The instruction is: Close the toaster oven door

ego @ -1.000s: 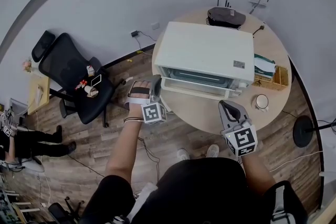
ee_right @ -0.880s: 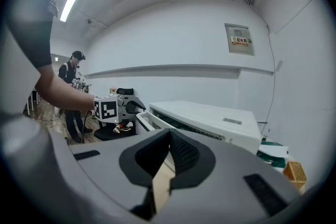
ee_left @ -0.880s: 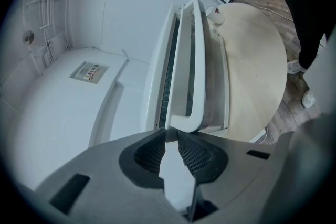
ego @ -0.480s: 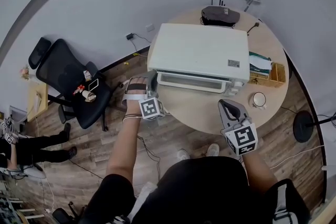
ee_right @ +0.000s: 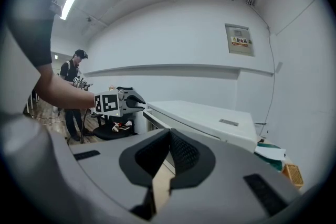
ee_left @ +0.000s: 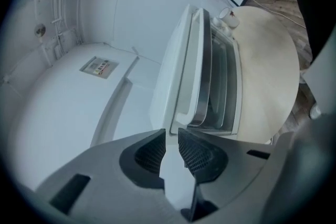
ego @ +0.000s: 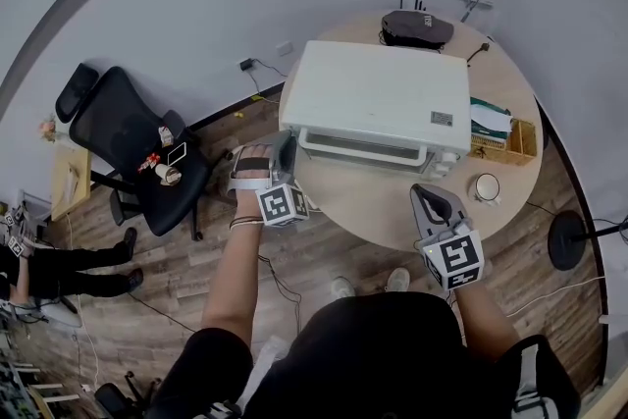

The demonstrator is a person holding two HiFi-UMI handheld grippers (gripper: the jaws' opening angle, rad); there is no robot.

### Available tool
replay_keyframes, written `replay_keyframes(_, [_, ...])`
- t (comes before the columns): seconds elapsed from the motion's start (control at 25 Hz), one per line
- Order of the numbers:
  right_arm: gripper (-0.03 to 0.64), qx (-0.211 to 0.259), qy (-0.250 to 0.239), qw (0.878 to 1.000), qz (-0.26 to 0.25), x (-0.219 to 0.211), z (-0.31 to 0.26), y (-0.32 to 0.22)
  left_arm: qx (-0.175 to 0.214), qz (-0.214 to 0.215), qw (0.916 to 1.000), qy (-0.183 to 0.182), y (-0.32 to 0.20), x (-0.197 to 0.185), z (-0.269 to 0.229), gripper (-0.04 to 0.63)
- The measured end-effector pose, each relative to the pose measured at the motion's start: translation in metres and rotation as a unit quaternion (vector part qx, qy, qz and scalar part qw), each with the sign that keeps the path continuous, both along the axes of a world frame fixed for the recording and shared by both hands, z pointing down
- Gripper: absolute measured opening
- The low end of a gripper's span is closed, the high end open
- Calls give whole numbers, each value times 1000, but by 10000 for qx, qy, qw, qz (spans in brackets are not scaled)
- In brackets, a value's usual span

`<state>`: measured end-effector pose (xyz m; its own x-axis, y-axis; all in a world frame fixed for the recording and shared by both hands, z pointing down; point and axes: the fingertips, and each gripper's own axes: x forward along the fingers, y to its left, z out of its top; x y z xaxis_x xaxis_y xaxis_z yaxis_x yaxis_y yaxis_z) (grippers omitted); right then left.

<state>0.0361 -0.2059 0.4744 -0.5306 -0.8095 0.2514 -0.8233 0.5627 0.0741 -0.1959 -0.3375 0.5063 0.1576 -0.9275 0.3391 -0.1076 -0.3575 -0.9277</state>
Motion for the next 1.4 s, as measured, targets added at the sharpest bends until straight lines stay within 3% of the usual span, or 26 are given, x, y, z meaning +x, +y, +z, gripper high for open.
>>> replay_keyframes(0.16, [-6,28,-47,9999,-89,-7,-3,0,-24,-345,9931,1120,16,-4,-17,57])
replay_keyframes(0.28, [-6,21,-98,9998,-154,-12,-5,1,-318,-623,9699,2333,28,-5,-25,55])
replay_keyframes(0.44, [-8,54,-98,9997,-209,-18,-6,2,-725,-706,9190,3811,50,7,-38,51])
replay_keyframes(0.56, [-6,99,-120,9996,-226,-21,-8,2,-1031,-649,8724,4734,69,20,-43,32])
replay_keyframes(0.72, [-8,244,-102,9994,-236,-23,-13,4,-1501,-826,8120,5579,87,31,-36,6])
replay_keyframes(0.8, [-8,384,-5,9991,-201,-21,-16,6,-1666,-916,7909,5816,95,33,-29,6])
replay_keyframes(0.88, [-8,508,161,9985,-123,-20,-19,7,-1729,-839,7830,5916,102,38,-27,6])
replay_keyframes(1.08, [-8,594,202,9980,52,-14,-24,10,-1727,-602,7941,5796,119,52,-23,6])
replay_keyframes(1.4, [-8,676,126,9976,130,-7,-28,8,-1679,-596,7968,5773,126,56,-24,6])
